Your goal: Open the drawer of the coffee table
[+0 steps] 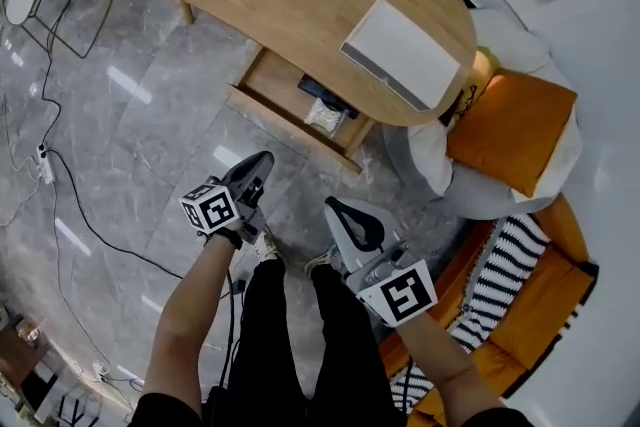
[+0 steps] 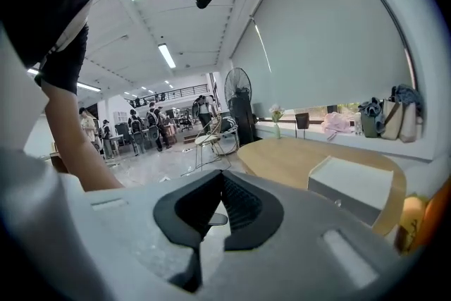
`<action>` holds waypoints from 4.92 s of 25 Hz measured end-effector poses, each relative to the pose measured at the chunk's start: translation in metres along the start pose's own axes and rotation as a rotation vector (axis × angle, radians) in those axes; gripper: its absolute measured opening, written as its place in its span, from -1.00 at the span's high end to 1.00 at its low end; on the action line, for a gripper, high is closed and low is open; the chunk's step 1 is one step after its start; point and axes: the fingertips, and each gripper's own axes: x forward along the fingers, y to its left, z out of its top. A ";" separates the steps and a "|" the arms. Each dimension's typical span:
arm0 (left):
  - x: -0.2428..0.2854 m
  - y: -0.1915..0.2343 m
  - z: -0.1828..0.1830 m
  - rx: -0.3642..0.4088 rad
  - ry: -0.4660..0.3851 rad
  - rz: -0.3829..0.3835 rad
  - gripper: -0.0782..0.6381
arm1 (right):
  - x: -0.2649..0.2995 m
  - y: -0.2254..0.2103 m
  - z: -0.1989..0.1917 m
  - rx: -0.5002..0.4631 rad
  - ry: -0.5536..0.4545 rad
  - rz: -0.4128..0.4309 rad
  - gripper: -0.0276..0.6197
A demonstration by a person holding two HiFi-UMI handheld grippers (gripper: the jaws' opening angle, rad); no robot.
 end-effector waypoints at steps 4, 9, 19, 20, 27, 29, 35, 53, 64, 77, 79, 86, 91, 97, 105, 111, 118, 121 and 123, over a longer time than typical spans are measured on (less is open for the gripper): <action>-0.013 -0.040 0.040 0.163 0.012 0.017 0.73 | -0.007 0.006 0.047 -0.007 -0.021 -0.019 0.90; -0.010 -0.089 0.077 0.319 0.011 0.055 0.75 | -0.029 -0.005 0.078 -0.053 0.022 -0.029 0.90; -0.014 -0.252 0.141 0.629 0.050 0.043 0.75 | -0.096 -0.007 0.192 -0.062 -0.031 -0.074 0.90; -0.014 -0.269 0.146 0.650 0.041 0.047 0.75 | -0.104 -0.008 0.203 -0.054 -0.041 -0.081 0.90; -0.025 -0.389 0.186 0.790 -0.058 0.017 0.75 | -0.146 -0.020 0.260 -0.014 -0.110 -0.125 0.90; -0.031 -0.418 0.204 0.849 -0.088 0.010 0.75 | -0.153 -0.024 0.278 -0.007 -0.142 -0.125 0.90; -0.062 -0.495 0.231 0.991 -0.130 -0.019 0.75 | -0.168 -0.014 0.334 -0.016 -0.216 -0.104 0.90; -0.243 -0.626 0.261 1.177 -0.616 0.128 0.75 | -0.247 -0.024 0.409 -0.046 -0.381 -0.259 0.90; -0.271 -0.611 0.234 1.146 -0.651 0.199 0.75 | -0.275 -0.030 0.410 -0.093 -0.401 -0.325 0.90; -0.271 -0.615 0.227 1.157 -0.635 0.160 0.75 | -0.266 -0.010 0.402 -0.112 -0.397 -0.325 0.90; -0.270 -0.614 0.227 1.152 -0.631 0.152 0.75 | -0.265 -0.006 0.402 -0.118 -0.394 -0.329 0.90; -0.266 -0.619 0.226 1.137 -0.622 0.101 0.75 | -0.255 0.008 0.401 -0.129 -0.357 -0.309 0.90; -0.269 -0.618 0.230 1.145 -0.627 0.090 0.75 | -0.244 0.016 0.402 -0.141 -0.347 -0.297 0.90; -0.273 -0.613 0.233 1.137 -0.632 0.086 0.75 | -0.236 0.021 0.402 -0.166 -0.334 -0.297 0.90; -0.272 -0.610 0.239 1.144 -0.638 0.092 0.75 | -0.228 0.021 0.399 -0.189 -0.336 -0.305 0.90; -0.269 -0.606 0.240 1.145 -0.629 0.093 0.75 | -0.227 0.015 0.398 -0.185 -0.336 -0.322 0.90; -0.265 -0.609 0.249 1.149 -0.641 0.094 0.75 | -0.219 0.010 0.403 -0.192 -0.341 -0.317 0.90; -0.265 -0.606 0.249 1.147 -0.638 0.101 0.75 | -0.217 0.007 0.406 -0.194 -0.343 -0.314 0.90; -0.264 -0.606 0.250 1.147 -0.640 0.102 0.75 | -0.216 0.007 0.406 -0.196 -0.345 -0.312 0.90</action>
